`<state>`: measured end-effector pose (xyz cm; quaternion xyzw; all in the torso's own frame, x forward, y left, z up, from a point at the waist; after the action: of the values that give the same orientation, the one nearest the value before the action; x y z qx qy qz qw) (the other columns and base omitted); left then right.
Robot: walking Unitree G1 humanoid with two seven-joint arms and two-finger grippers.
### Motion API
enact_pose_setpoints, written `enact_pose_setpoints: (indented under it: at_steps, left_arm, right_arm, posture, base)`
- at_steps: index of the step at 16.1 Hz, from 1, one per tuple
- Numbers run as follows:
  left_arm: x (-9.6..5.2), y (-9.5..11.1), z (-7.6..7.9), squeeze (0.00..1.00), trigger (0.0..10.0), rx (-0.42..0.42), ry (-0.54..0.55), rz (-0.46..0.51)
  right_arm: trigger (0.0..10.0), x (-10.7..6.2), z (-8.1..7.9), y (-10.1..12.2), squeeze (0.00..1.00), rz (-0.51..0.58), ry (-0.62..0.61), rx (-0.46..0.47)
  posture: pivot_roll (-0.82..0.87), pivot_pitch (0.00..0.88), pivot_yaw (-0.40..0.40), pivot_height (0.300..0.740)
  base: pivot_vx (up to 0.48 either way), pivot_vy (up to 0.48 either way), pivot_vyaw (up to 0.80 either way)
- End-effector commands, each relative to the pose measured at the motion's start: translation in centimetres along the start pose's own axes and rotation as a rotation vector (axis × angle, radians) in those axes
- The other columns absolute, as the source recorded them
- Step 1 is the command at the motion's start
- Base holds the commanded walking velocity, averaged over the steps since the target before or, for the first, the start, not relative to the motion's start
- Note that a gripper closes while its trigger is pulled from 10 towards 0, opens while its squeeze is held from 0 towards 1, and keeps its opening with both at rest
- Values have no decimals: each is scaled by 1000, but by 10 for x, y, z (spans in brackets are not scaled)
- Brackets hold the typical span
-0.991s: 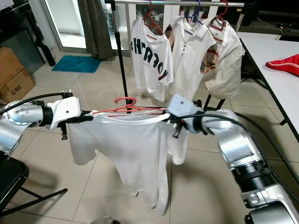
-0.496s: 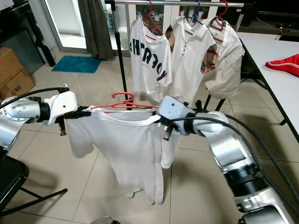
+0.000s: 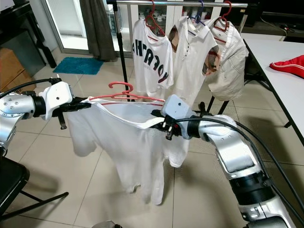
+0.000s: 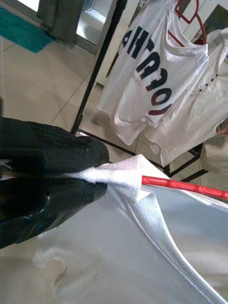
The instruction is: Hang hanger
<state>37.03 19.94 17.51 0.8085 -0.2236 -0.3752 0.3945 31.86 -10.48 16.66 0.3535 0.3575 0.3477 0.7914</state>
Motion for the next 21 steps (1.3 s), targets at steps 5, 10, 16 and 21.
enact_pose_setpoints:
  at_steps: [5, 10, 16, 21]
  left_arm:
    - [-4, 8, -1, 0, 0, 8, -16, 53]
    - [2, 10, 7, 0, 0, 29, -91, 47]
    - [11, 10, 16, 0, 0, 54, -138, 42]
    - [7, 9, 20, 0, 0, -11, -179, 88]
  right_arm:
    - [10000, -2, 2, 31, 1000, 160, -22, -113]
    - [10000, 0, -19, -7, 1000, -92, 158, -305]
    - [10000, 0, -20, 8, 1000, -24, 245, -313]
    - [10000, -33, 13, 17, 1000, -19, 155, -268]
  posture:
    - [-110, 0, 35, 740]
    - [-123, 0, 39, 740]
    - [-150, 0, 36, 740]
    - [-157, 0, 25, 740]
  base:
    - [0, 0, 0]
    - [0, 0, 0]
    - [0, 0, 0]
    - [0, 0, 0]
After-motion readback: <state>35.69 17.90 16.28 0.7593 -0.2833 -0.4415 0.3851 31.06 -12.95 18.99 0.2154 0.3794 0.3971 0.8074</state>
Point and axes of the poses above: a point about 5 cm out from each wrist's last joint towards the gripper, its own x axis pointing out of the wrist towards the gripper, its own y axis along the axis of the wrist's last joint, z = x × y, the point moved 4 cm from there along x, pointing out of the wrist towards the gripper, and after that the axes turned 12 degrees about -x, right-handed, at the moved point
